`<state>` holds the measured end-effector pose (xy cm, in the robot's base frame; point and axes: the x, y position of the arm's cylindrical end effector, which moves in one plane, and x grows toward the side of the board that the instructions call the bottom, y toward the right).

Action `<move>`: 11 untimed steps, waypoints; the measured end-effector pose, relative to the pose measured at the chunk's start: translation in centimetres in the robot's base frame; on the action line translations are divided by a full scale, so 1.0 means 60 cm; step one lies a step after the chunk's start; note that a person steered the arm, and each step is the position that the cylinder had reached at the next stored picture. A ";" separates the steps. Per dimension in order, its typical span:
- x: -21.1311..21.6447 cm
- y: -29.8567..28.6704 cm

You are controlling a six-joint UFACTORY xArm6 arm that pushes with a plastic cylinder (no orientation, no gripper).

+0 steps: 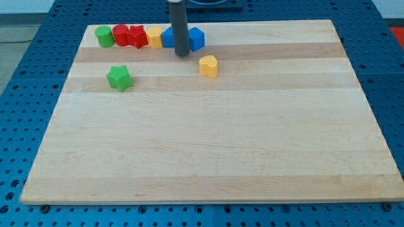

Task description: Slightly push the blue cube upwards of the board

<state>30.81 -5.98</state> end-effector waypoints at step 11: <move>-0.048 0.045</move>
